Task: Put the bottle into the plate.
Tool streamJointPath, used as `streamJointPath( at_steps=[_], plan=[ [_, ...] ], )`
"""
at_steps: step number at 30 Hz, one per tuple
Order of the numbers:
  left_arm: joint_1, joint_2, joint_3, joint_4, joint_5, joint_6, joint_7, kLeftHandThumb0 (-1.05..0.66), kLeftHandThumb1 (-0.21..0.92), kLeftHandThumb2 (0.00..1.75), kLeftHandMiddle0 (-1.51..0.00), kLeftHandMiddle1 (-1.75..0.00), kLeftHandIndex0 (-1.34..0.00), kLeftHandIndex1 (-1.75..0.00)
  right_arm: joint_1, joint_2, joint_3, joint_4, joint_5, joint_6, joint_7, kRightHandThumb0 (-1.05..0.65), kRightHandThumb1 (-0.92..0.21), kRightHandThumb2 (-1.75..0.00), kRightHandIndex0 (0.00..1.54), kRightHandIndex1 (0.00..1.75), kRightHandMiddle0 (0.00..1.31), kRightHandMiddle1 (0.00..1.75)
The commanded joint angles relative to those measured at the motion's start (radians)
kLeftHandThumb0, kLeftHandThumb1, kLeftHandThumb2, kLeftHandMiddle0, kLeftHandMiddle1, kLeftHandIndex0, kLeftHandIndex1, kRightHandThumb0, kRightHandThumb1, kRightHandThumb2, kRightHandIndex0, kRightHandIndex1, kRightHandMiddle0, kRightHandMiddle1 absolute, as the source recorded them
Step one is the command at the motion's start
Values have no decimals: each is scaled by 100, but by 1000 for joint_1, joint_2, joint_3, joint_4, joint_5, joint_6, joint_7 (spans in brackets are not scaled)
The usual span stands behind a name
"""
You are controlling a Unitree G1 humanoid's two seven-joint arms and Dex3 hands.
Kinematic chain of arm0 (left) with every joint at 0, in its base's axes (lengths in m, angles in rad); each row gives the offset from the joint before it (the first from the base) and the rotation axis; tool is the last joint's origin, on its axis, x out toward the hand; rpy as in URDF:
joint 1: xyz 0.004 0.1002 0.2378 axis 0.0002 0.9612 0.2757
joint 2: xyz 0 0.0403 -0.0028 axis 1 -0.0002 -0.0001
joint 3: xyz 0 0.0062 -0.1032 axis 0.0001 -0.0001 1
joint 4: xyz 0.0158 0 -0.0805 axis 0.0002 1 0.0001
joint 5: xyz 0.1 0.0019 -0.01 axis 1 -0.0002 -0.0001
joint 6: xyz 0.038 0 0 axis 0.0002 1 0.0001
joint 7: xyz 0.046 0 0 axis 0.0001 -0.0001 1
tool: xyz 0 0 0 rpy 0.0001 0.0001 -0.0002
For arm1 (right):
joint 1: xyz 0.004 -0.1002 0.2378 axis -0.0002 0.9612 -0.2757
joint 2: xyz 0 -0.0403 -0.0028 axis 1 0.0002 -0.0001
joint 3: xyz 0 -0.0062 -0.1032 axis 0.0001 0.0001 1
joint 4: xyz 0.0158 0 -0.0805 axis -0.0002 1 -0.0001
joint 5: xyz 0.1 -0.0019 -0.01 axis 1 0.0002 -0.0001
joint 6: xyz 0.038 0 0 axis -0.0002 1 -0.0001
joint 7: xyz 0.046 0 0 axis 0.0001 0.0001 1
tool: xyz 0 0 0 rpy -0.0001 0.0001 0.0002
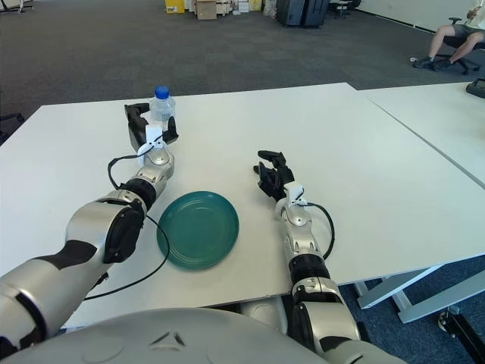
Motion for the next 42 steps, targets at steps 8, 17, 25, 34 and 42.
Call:
streamJointPath(
  at_steps=[8, 17, 25, 34, 42],
  plan=[
    [-47, 13, -13, -20, 5, -28, 10, -48, 30, 132, -120, -175, -62, -175, -12, -2, 2, -15, 3, 5, 2, -65, -92, -75, 32, 68, 0, 102],
    [-46, 11, -12, -19, 3, -20, 7, -49, 29, 133, -121, -175, -63, -175, -9, -2, 1, -17, 6, 7, 3, -65, -92, -74, 32, 68, 0, 103],
    [-40, 11, -23, -21, 10, -36, 6, -49, 30, 132, -121, -175, -62, -175, -5, 5, 0, -20, 12, -7, 6, -65, -92, -73, 33, 69, 0, 106],
    [-44, 2, -27, -31, 8, -70, 14, -48, 30, 132, -120, -175, -62, -175, -9, 4, -3, -15, 17, -4, 13, -66, -92, -70, 33, 71, 0, 109],
    [-45, -6, -29, -40, 0, -99, 2, -48, 30, 132, -120, -175, -62, -175, -13, 0, -1, -12, 9, 10, 6, -64, -92, -71, 34, 72, 0, 107]
  ],
)
